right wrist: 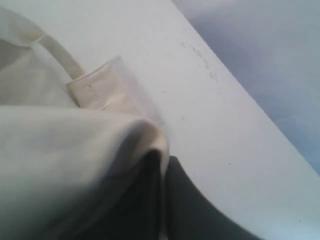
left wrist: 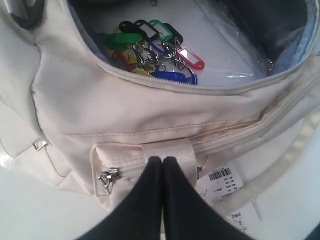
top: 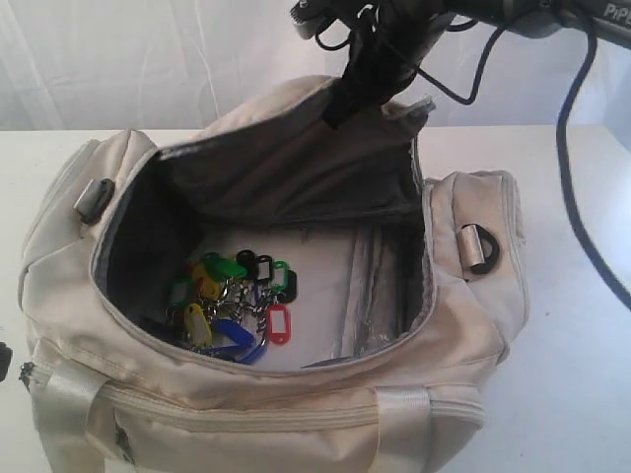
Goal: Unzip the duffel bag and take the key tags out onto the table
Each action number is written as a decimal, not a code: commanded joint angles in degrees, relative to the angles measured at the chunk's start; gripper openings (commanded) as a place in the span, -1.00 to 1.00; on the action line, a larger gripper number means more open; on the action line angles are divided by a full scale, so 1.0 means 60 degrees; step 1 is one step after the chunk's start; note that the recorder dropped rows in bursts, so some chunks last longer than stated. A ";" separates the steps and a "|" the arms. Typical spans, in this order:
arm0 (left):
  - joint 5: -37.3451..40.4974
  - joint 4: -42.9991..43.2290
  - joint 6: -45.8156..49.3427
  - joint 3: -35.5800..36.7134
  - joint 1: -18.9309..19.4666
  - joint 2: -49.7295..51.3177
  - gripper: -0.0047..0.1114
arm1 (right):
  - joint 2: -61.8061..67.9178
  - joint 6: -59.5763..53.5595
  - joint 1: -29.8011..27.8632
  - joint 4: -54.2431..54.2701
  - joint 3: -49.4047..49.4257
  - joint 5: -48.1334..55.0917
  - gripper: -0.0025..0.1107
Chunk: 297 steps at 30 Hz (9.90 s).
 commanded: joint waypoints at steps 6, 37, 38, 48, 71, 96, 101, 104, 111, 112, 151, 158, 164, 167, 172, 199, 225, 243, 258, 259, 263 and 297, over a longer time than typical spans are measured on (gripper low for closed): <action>-0.0040 -0.0159 0.0025 0.0094 -0.0054 -0.0072 -0.92 | 0.1414 0.0442 -0.0813 0.0457 -0.0624 -0.1238 -0.38; -0.0238 -0.0231 0.0163 0.0292 -0.0054 -0.0072 -0.92 | -0.1217 -0.2723 0.0395 0.6965 0.0458 0.4039 -0.96; -0.0238 -0.0231 0.0163 0.0292 -0.0054 -0.0072 -0.92 | -0.1083 -0.2766 0.0570 0.6965 0.0611 0.4039 -0.96; -0.0238 -0.0272 0.0163 0.0292 -0.0054 -0.0072 -0.92 | 0.0618 -0.2976 0.1146 0.5907 0.1005 0.2926 -0.96; -0.0258 -0.0365 0.0163 0.0292 -0.0054 -0.0072 -0.92 | 0.0487 -0.0064 -0.0841 0.3882 0.0988 -0.1747 -0.96; -0.0662 -0.0346 0.0202 0.0292 -0.0054 -0.0072 -0.92 | -0.5940 -0.0264 0.0037 0.4908 0.5729 0.0918 -0.96; -0.0778 -0.0346 0.0202 0.0463 -0.0054 -0.0072 -0.92 | -0.7616 -0.0104 0.0037 0.4847 0.6967 0.0857 -0.96; -0.1038 -0.0346 0.0202 0.0631 -0.0054 -0.0072 -0.92 | -0.8324 -0.0124 0.0037 0.4847 0.7393 0.0764 -0.96; -0.1060 -0.0346 0.0174 0.0631 -0.0054 -0.0072 -0.92 | -0.8247 -0.0104 0.0037 0.6027 0.7611 0.0268 -0.96; -0.1060 -0.0346 0.0174 0.0631 -0.0054 -0.0072 -0.92 | -0.8060 -0.0226 0.0037 0.6276 0.7611 0.0164 -0.96; -0.1260 -0.0592 0.0174 0.0631 -0.0054 -0.0072 -0.92 | 0.0427 0.2536 0.2426 0.4074 0.3857 0.0552 0.24; -0.1260 -0.0592 0.0174 0.0631 -0.0054 -0.0072 -0.92 | 0.0499 0.2498 0.2426 0.3756 0.3444 0.0808 -0.72; -0.1260 -0.0592 0.0174 0.0631 -0.0054 -0.0072 -0.92 | 0.0443 0.2583 0.2405 0.2803 0.3026 0.1257 -0.96; -0.1260 -0.0592 0.0174 0.0631 -0.0054 -0.0072 -0.92 | 0.0120 0.2941 0.2405 0.2113 0.2856 0.1318 -0.96; -0.1260 -0.0592 0.0174 0.0631 -0.0054 -0.0072 -0.92 | -0.0467 0.3756 0.2405 0.0546 0.2696 0.1313 -0.96; -0.1243 -0.0593 0.0174 0.0631 -0.0054 -0.0072 -0.92 | -0.3435 0.3832 0.2388 -0.0159 0.2696 0.0856 -0.96; -0.1202 -0.0663 0.0174 0.0631 -0.0054 -0.0072 -0.92 | -0.7025 0.4644 0.2309 -0.2223 0.2850 0.3476 -0.96; -0.1202 -0.0765 0.0155 0.0631 -0.0054 -0.0072 -0.92 | -0.9487 0.6036 0.2309 -0.3656 0.6257 0.4039 -0.96; -0.1202 -0.0807 0.0155 0.0631 -0.0054 -0.0072 -0.92 | -0.8347 0.4672 -0.1605 -0.1243 0.8938 0.1299 -0.96; -0.1202 -0.0807 0.0155 0.0631 -0.0054 -0.0072 -0.92 | -0.8125 0.4406 -0.1870 -0.0889 0.9026 0.1137 -0.96; -0.1202 -0.0807 0.0155 0.0631 -0.0054 -0.0072 -0.92 | -0.6968 0.3317 -0.2340 0.0495 0.9216 0.0544 -0.96; -0.1222 -0.0807 0.0155 0.0631 -0.0054 -0.0072 -0.92 | -0.6230 0.1853 -0.2340 0.4051 0.8870 0.0774 0.20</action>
